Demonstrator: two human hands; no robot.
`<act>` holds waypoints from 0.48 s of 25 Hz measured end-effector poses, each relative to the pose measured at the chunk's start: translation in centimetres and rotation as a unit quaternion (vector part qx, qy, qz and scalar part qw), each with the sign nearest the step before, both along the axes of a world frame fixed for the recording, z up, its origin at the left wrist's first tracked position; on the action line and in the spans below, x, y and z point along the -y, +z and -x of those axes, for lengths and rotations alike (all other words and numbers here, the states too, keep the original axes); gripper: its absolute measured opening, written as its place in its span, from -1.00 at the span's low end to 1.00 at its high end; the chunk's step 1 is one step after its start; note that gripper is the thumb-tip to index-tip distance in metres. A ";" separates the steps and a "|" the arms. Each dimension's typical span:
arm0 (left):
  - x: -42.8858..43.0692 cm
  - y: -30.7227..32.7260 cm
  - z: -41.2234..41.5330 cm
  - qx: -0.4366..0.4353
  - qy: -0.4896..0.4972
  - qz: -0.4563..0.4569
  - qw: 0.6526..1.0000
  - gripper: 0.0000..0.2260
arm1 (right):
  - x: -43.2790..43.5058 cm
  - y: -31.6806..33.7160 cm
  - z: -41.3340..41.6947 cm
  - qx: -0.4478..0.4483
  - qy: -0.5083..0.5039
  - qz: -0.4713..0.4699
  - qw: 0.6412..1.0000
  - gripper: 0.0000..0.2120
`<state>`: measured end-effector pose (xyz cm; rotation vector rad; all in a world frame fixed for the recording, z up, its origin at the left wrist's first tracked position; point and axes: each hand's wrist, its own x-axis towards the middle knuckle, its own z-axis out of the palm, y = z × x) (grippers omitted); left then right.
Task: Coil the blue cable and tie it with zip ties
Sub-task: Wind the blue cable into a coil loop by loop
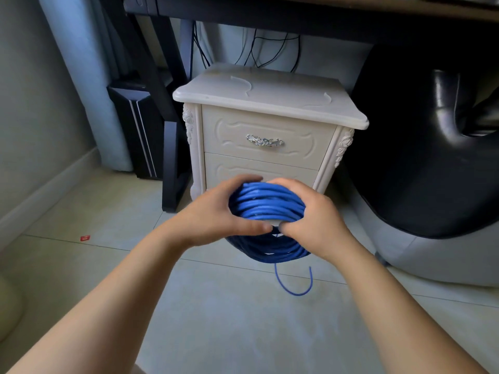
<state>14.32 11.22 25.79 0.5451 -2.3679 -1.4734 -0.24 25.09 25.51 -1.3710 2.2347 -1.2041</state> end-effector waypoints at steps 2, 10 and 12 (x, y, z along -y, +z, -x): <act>-0.3 -0.5 0.2 0.020 0.001 0.086 0.996 -0.41 | 0.1 0.2 -1.0 -0.080 0.012 -0.042 0.996 -0.35; -1.4 -0.4 0.3 -0.036 0.077 0.133 0.987 -0.70 | -0.2 1.4 -1.6 -0.086 0.046 -0.048 0.994 -0.34; -1.3 0.0 0.4 -0.063 0.094 0.071 0.991 -0.73 | -0.5 1.8 -1.0 0.012 0.064 -0.023 0.998 -0.35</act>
